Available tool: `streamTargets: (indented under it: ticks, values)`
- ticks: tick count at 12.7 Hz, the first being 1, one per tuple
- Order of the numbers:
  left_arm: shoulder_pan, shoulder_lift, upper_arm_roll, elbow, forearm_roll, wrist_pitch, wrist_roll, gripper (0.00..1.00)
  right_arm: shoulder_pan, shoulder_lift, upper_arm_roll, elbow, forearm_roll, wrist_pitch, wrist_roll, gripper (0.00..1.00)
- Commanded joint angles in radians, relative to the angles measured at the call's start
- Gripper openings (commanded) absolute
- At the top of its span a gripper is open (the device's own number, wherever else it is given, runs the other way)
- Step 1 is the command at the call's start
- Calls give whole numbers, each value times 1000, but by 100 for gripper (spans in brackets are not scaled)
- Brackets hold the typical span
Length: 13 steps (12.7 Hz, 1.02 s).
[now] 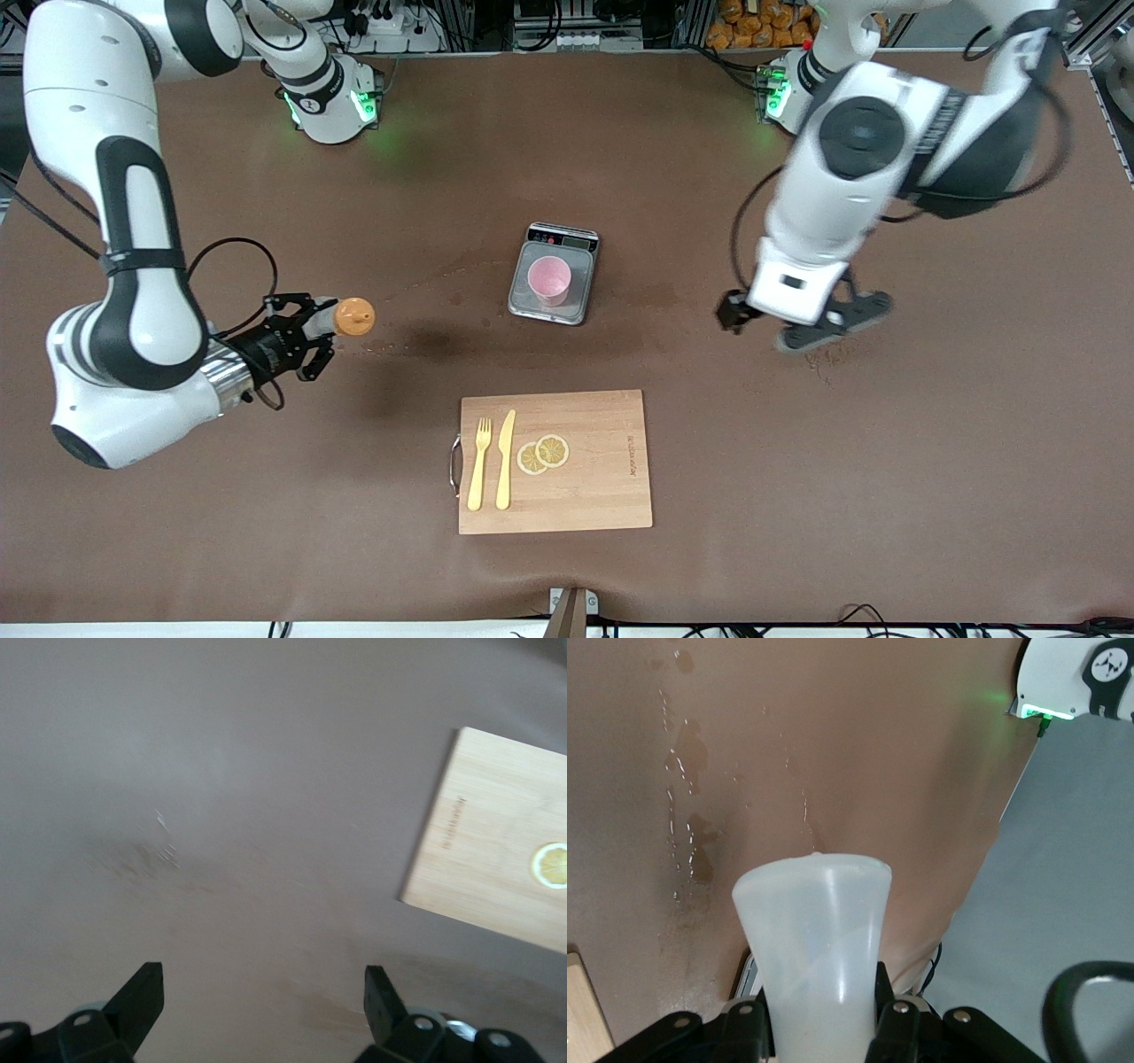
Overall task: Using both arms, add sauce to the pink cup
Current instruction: 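Release the cup and withdraw the left gripper while the right gripper lifts the bottle, then tilt the sauce bottle over the pink cup with the right gripper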
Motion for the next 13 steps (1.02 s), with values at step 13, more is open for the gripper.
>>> streamTargets:
  ticks: [13]
  values:
    - [79,-225,246,-13,-162,-179,556,100,377,-9,-11,28,-329,53,450,41]
